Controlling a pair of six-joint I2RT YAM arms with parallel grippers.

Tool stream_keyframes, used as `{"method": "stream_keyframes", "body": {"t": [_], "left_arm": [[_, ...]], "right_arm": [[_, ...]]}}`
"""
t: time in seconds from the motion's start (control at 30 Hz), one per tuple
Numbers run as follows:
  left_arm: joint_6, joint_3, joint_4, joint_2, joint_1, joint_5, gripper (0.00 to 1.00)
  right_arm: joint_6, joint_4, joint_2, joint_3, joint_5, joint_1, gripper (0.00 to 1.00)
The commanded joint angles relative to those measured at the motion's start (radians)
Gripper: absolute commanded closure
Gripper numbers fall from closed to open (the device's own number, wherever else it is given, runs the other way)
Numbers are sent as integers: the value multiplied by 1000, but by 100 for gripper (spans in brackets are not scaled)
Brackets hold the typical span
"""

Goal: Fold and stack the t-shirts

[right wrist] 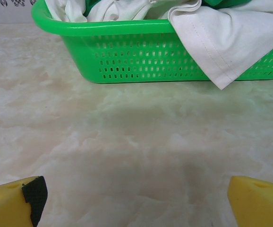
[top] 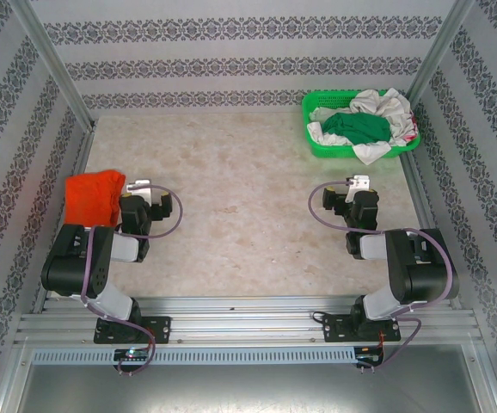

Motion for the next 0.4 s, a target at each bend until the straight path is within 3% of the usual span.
{"method": "stream_keyframes", "body": {"t": [0.0, 0.37], "left_arm": [[22, 20, 5, 1, 4, 50, 0], [22, 19, 7, 0, 4, 50, 0]], "right_arm": [[-27, 21, -11, 17, -27, 10, 2], [-27, 19, -12, 20, -27, 10, 2]]}}
